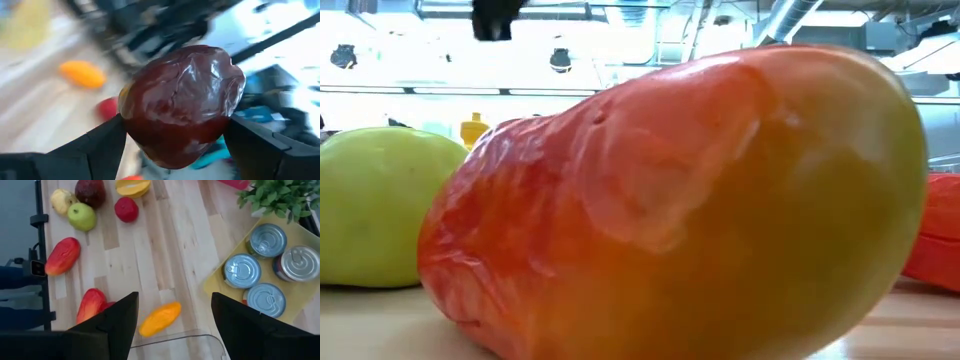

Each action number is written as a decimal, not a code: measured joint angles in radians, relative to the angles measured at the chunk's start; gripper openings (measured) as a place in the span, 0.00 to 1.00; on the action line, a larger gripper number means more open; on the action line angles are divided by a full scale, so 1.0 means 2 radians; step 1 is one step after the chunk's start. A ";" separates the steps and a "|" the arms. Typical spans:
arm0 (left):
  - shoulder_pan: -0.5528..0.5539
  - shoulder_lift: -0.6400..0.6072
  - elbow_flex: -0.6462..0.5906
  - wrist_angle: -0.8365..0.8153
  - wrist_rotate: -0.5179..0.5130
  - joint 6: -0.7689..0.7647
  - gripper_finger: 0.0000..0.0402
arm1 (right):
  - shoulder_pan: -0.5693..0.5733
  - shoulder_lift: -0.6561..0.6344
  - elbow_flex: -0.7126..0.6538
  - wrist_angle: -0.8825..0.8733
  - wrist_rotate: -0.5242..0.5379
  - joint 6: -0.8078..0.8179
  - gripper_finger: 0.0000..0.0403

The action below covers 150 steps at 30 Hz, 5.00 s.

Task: Pick & Place Food Item
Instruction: Put the top dark red apple into the transparent bin

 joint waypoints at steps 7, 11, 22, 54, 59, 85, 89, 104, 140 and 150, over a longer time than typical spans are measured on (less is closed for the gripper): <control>0.000 0.012 0.001 0.203 0.069 -0.011 0.74 | 0.018 0.000 0.000 0.000 0.000 0.017 0.61; 0.000 0.012 0.001 0.252 0.070 -0.027 0.74 | 0.024 0.000 0.000 0.000 0.000 0.017 0.61; 0.037 0.070 0.000 0.136 0.009 0.016 0.74 | 0.026 0.000 0.000 -0.004 0.000 0.032 0.61; 0.089 0.160 0.126 0.205 0.182 0.064 0.77 | 0.017 0.070 0.000 0.290 -0.006 -0.121 0.75; 0.089 0.154 0.127 0.201 0.182 0.064 0.78 | 0.018 0.070 0.000 0.319 -0.007 -0.168 0.75; 0.118 0.188 0.126 0.180 0.200 0.070 0.78 | 0.050 0.073 0.000 0.389 0.036 -0.251 0.75; 0.119 0.196 0.126 0.186 0.207 0.070 0.78 | 0.044 0.073 0.000 0.395 0.025 -0.250 0.75; 0.116 0.204 0.126 0.220 0.216 0.065 0.78 | 0.045 0.095 0.001 0.393 -0.011 -0.249 0.75; 0.118 0.112 0.126 -0.006 0.306 0.119 0.78 | 0.114 -0.003 -0.013 -0.055 0.035 0.153 0.52; 0.118 0.059 0.126 -0.108 0.251 0.170 0.78 | 0.155 -0.057 -0.241 -0.042 0.077 0.333 0.54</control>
